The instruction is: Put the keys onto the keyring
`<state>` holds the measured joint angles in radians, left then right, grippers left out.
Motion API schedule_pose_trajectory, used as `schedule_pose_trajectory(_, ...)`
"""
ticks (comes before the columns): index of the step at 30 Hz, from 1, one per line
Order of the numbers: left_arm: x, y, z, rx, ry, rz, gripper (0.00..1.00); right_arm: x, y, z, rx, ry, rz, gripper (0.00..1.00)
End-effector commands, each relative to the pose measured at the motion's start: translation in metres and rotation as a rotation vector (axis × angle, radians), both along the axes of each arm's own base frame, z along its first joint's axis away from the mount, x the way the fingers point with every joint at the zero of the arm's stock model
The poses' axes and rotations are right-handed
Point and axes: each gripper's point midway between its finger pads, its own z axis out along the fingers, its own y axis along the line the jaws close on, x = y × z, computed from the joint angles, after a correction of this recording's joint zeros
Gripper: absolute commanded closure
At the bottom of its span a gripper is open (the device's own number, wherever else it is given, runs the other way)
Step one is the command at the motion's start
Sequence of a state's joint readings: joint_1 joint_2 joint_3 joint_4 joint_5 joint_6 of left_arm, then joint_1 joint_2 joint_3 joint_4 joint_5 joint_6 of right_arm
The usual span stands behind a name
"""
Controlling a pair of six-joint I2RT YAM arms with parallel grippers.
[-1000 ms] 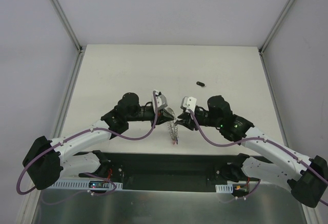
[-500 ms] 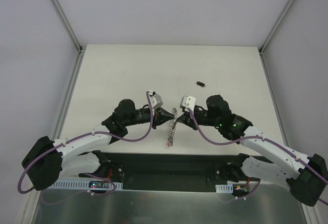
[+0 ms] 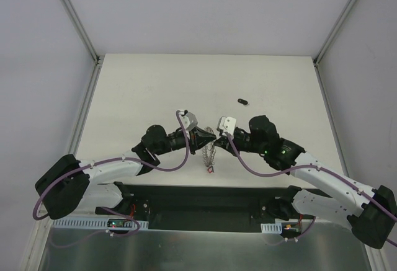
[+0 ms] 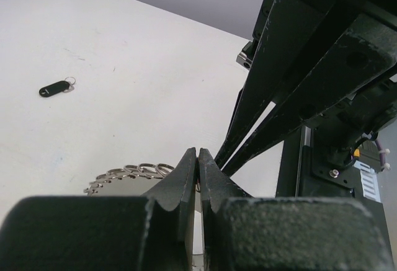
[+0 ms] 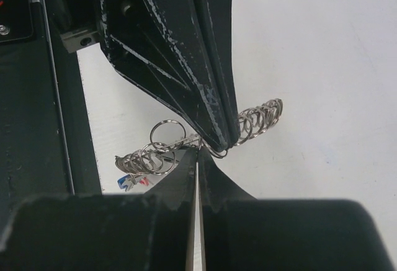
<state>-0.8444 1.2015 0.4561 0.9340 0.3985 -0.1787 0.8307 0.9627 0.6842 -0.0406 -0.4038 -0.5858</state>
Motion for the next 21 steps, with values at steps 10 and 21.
schedule_pose_trajectory(10, 0.006, 0.018, 0.033, -0.049, -0.113, 0.099, 0.79, -0.002, 0.004, 0.013, -0.021, -0.055, 0.030, 0.99)
schedule_pose_trajectory(21, -0.020, 0.026, 0.009, 0.195, 0.011, -0.090, 0.67, -0.008, 0.006, 0.009, -0.058, -0.061, 0.074, 0.99)
